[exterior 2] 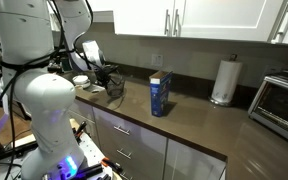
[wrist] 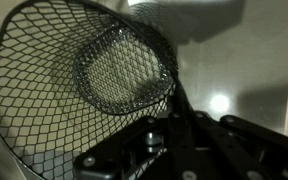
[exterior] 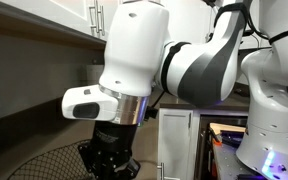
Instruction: Move the basket to the left
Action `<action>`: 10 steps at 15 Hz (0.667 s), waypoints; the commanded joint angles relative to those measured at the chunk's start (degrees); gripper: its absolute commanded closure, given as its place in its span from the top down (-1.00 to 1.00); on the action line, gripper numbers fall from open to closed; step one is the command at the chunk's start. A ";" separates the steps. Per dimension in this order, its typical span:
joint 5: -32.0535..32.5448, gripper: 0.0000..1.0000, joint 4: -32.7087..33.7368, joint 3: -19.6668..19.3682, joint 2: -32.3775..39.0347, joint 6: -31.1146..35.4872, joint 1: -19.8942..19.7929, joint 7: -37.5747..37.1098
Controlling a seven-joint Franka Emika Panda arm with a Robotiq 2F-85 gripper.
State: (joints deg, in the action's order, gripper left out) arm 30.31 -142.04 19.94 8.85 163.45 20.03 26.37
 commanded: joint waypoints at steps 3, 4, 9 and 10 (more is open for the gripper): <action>2.43 -0.70 -2.61 0.68 -2.11 0.95 1.72 -0.04; 1.85 -0.43 -2.82 1.21 -2.51 0.89 1.69 0.60; -1.85 0.18 -3.49 4.18 -4.48 -0.64 1.54 3.65; -3.26 0.33 -3.47 4.88 -4.81 -1.59 1.41 4.58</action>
State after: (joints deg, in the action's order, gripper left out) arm 31.02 -143.65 22.83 7.19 163.50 21.97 26.90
